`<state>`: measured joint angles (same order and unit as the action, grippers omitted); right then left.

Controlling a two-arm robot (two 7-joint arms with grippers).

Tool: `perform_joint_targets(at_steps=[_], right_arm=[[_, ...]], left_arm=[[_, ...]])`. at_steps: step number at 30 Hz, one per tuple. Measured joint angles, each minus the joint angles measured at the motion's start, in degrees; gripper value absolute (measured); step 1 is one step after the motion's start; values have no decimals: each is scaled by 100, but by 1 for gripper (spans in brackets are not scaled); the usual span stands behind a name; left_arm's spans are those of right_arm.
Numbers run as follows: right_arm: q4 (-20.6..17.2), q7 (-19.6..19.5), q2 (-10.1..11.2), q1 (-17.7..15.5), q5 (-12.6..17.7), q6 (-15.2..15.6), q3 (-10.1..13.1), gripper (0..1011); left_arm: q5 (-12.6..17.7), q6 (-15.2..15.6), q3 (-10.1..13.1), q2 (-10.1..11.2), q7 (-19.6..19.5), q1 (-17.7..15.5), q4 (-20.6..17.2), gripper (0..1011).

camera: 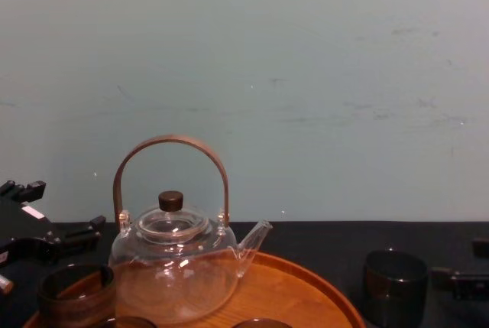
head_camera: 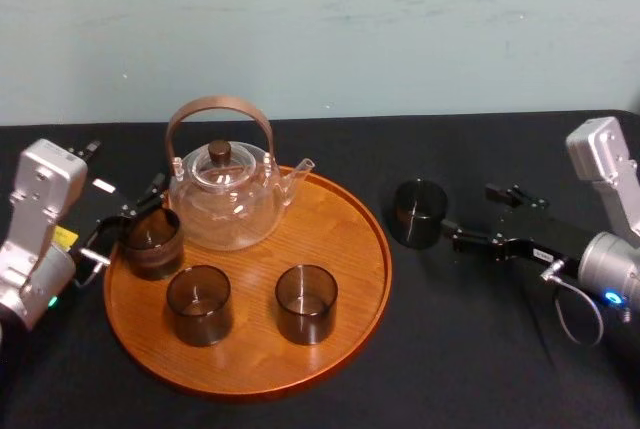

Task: Pick up the glass from the table and place it on the tray.

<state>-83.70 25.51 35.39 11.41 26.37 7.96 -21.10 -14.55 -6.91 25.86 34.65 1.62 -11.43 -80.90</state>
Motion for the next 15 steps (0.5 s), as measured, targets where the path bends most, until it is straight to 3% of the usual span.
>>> perform_joint_targets(at_steps=[15], right_arm=[[506,21,-419,447,-352,318,-146,1002]], left_arm=[[0,0,0,0,0,0,0,1002]])
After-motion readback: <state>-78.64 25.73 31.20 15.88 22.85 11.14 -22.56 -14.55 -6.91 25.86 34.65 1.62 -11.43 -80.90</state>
